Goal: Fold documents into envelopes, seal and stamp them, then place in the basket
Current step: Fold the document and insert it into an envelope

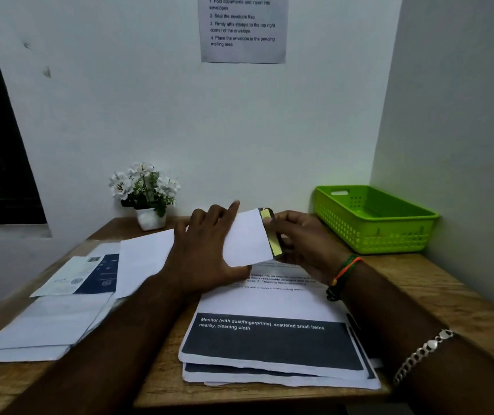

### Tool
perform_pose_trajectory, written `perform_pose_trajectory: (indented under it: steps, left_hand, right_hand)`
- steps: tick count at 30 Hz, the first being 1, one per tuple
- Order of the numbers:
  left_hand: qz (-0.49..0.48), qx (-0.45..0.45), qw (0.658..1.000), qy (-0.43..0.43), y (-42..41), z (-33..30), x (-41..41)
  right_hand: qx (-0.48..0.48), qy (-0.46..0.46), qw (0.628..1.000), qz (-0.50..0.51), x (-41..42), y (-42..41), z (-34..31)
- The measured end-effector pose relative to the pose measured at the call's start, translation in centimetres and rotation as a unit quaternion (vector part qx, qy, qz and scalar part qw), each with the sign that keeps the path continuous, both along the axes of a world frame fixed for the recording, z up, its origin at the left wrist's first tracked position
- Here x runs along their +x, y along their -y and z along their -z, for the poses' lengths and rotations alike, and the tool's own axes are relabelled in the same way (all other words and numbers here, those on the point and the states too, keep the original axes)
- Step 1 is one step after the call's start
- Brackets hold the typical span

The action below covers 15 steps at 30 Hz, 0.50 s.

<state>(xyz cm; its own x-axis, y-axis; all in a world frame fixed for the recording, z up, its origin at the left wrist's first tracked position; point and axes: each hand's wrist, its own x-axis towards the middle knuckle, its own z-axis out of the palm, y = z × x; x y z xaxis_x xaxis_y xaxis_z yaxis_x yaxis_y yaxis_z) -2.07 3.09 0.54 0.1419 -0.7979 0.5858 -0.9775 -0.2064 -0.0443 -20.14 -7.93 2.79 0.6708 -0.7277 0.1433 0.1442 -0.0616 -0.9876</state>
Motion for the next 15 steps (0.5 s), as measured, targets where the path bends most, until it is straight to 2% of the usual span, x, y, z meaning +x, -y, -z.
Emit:
perform_pose_trajectory:
  steps: [2,7,12,15]
  left_hand:
    - [-0.006,-0.008,1.000,0.006,0.0,0.0,0.0]
    - [-0.008,-0.016,1.000,0.017,0.2,0.5,0.1]
    - [0.006,-0.032,0.999,0.024,0.4,0.6,0.1]
    - [0.021,-0.043,0.998,0.028,0.4,0.5,-0.1]
  right_hand:
    - [0.013,0.028,0.999,-0.006,-0.1,-0.1,-0.3]
    - [0.030,0.013,0.999,-0.008,-0.2,-0.1,-0.3]
    - [-0.041,-0.012,0.999,-0.023,0.0,-0.1,0.5]
    - [-0.071,0.015,0.997,-0.012,0.1,-0.3,0.7]
